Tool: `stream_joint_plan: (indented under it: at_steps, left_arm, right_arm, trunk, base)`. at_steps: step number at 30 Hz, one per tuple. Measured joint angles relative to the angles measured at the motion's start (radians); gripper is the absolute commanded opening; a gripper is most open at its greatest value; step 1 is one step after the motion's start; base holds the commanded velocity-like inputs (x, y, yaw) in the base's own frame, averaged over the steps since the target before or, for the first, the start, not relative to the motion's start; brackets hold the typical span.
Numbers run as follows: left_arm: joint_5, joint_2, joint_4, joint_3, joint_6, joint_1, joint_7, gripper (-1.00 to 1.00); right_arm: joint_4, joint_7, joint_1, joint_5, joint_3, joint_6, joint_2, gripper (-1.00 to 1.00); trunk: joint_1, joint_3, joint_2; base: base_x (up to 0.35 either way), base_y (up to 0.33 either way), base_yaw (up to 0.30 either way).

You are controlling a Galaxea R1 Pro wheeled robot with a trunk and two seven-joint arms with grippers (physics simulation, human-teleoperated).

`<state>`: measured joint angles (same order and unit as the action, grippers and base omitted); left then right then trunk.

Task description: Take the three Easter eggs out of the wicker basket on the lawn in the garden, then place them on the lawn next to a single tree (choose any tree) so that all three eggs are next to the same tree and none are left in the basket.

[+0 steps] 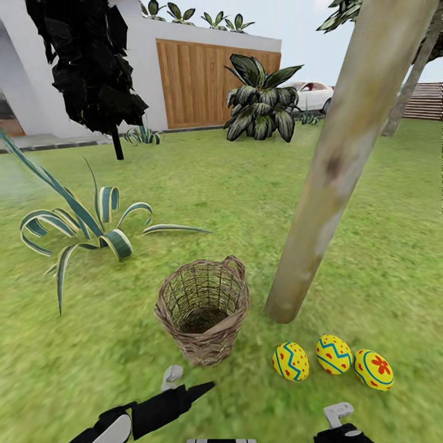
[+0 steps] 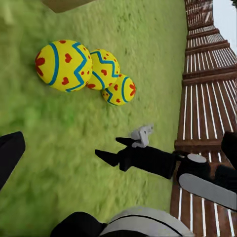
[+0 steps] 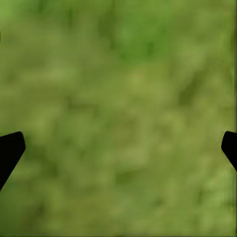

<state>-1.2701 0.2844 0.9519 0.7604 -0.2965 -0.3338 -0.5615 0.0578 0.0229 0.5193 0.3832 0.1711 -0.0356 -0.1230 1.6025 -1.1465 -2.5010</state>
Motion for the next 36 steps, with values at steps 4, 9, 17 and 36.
stream_joint_plan:
  at_steps: [4, 9, 17, 36]
  left_arm:
    - [-0.001, 0.0, -0.048, -0.001, 0.002, 0.001, -0.001, 1.0]
    - [-0.006, 0.001, -0.14, -0.002, 0.002, 0.003, -0.023, 1.0]
    - [-0.012, 0.088, -0.227, -0.019, 0.004, 0.003, -0.185, 1.0]
    - [-0.004, 0.099, -0.461, -0.108, 0.003, 0.003, -0.194, 1.0]
  right_arm:
    - [-0.018, -0.004, -0.004, 0.002, -0.001, 0.021, 0.0, 1.0]
    - [-0.027, -0.005, -0.004, 0.0, -0.001, 0.027, 0.0, 1.0]
    - [-0.032, -0.005, -0.005, -0.001, -0.001, 0.027, 0.0, 1.0]
    - [-0.067, -0.006, -0.029, -0.006, 0.0, 0.034, 0.001, 1.0]
  trunk:
    - [-0.002, 0.015, 0.001]
    - [-0.017, 0.032, 0.028]
    - [-0.047, 0.057, 0.084]
    - [-0.12, 0.117, 0.217]
  base:
    - [0.0, 0.0, 0.0]
    - [0.0, 0.0, 0.0]
    - [0.0, 0.0, 0.0]
    - [0.0, 0.0, 0.0]
